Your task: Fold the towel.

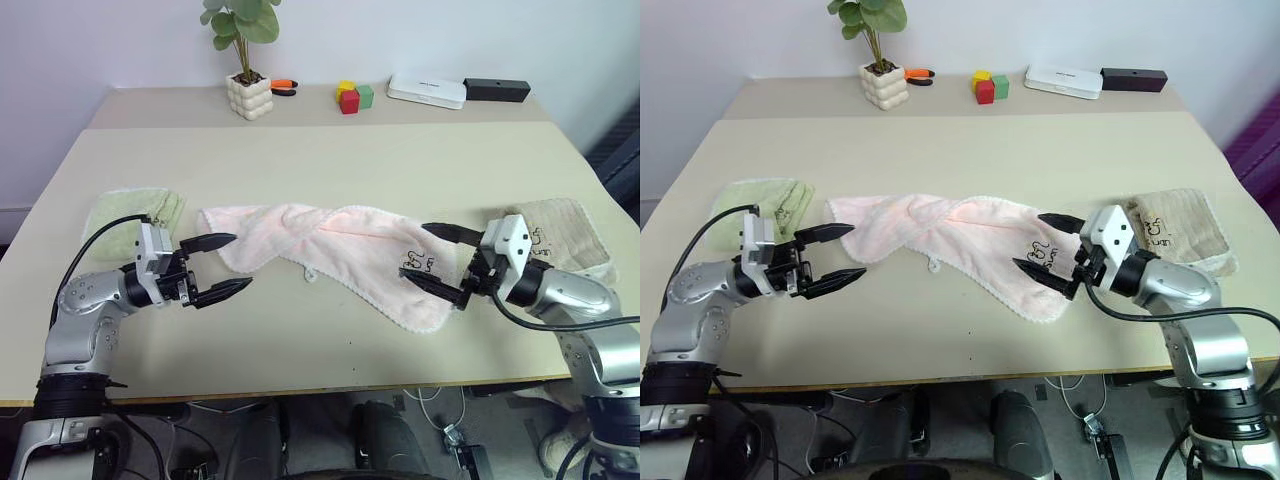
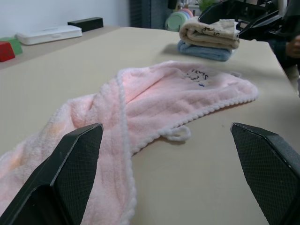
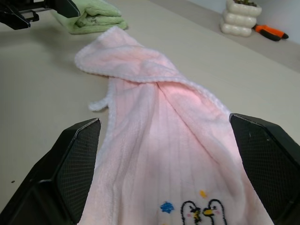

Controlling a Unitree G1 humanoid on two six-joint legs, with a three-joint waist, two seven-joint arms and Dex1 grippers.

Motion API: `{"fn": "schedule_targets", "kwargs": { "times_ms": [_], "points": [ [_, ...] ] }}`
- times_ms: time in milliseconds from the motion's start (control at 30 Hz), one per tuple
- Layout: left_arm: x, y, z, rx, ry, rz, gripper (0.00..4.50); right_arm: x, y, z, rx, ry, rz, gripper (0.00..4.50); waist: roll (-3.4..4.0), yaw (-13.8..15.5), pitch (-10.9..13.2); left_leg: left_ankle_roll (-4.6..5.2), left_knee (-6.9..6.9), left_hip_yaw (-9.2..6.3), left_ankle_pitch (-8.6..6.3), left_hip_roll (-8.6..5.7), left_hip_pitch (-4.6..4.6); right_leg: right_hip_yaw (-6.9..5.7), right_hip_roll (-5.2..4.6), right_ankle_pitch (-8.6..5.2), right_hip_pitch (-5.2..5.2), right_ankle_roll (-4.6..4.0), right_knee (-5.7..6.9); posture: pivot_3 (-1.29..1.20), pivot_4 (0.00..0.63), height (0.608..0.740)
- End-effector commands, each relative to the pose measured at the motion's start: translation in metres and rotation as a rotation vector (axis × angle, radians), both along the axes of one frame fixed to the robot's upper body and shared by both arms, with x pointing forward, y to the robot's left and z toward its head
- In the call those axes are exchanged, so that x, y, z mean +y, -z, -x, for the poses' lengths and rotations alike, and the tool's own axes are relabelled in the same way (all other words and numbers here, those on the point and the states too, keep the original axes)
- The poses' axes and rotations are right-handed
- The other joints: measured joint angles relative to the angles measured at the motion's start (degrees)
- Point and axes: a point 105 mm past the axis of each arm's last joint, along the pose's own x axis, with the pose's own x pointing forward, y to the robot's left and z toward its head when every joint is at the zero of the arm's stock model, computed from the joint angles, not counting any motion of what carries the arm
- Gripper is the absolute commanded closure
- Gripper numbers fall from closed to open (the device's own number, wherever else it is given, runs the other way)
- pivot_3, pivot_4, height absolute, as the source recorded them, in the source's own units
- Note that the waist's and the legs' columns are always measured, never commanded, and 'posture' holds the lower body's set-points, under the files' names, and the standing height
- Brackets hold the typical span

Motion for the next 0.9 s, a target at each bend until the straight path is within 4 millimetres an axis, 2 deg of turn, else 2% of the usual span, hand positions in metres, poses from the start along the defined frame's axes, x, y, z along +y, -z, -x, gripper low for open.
{"fn": "schedule_targets", "kwargs": {
  "times_ms": [33, 233, 333, 433, 533, 633, 867, 900],
  "points": [
    [0.004, -0.008, 0.002, -0.045, -0.02, -0.011, 0.0, 0.004, -0.014, -0.005, -0.061, -0.017, -0.008, 0.03, 0.0, 0.04, 0.0, 0.0, 0.0, 0.0, 0.0, 0.0, -0.01, 0.0, -0.01, 0.0, 0.0, 0.0, 0.0, 0.0, 0.15, 0.735],
    [0.011, -0.007, 0.008, -0.066, 0.012, -0.107, 0.0, 0.011, -0.015, -0.006, -0.072, -0.017, -0.029, 0.03, -0.01, 0.25, 0.01, 0.0, 0.0, -0.02, 0.0, 0.0, -0.02, -0.01, -0.01, 0.0, 0.0, -0.01, -0.01, 0.0, 0.15, 0.735],
    [0.02, -0.004, 0.003, -0.109, 0.023, -0.242, 0.0, 0.012, -0.018, -0.008, -0.088, -0.006, -0.045, 0.03, -0.01, 0.21, 0.01, 0.0, 0.03, 0.0, 0.0, -0.01, -0.01, -0.01, -0.03, -0.04, 0.01, -0.08, -0.01, 0.0, 0.15, 0.735],
    [0.024, -0.005, -0.008, -0.121, -0.01, -0.258, 0.0, 0.015, -0.018, -0.009, -0.102, -0.004, -0.053, 0.03, 0.0, 0.22, 0.0, 0.0, 0.03, -0.01, 0.0, -0.01, -0.01, -0.01, -0.02, -0.07, 0.0, -0.13, 0.0, 0.0, 0.15, 0.735],
    [0.037, -0.005, -0.015, -0.144, -0.035, -0.294, 0.0, 0.037, -0.022, -0.011, -0.124, -0.017, -0.078, 0.03, 0.0, -0.05, 0.0, 0.0, 0.02, 0.02, 0.0, -0.02, -0.02, -0.01, -0.03, -0.01, -0.01, -0.02, -0.01, 0.0, 0.15, 0.735],
    [0.027, -0.005, -0.023, -0.14, -0.037, -0.293, 0.0, 0.043, -0.028, -0.009, -0.146, -0.032, -0.126, 0.03, 0.0, 0.04, 0.01, 0.0, -0.02, 0.02, 0.0, 0.01, -0.03, -0.01, 0.02, 0.0, -0.06, 0.0, 0.02, 0.0, 0.15, 0.735],
    [0.029, 0.003, -0.032, -0.085, -0.028, -0.309, 0.0, 0.067, -0.033, -0.007, -0.179, -0.043, -0.16, 0.03, -0.01, 0.09, 0.0, 0.0, 0.03, 0.02, 0.0, 0.0, -0.04, -0.01, 0.01, 0.01, -0.03, 0.02, 0.04, 0.0, 0.15, 0.735],
    [0.024, 0.005, -0.033, -0.068, -0.017, -0.306, 0.0, 0.067, -0.035, -0.007, -0.185, -0.041, -0.171, 0.03, -0.01, 0.13, 0.0, 0.0, 0.03, 0.02, 0.0, 0.0, -0.04, -0.01, 0.01, 0.01, -0.03, 0.02, 0.04, 0.0, 0.15, 0.735]
  ]
}}
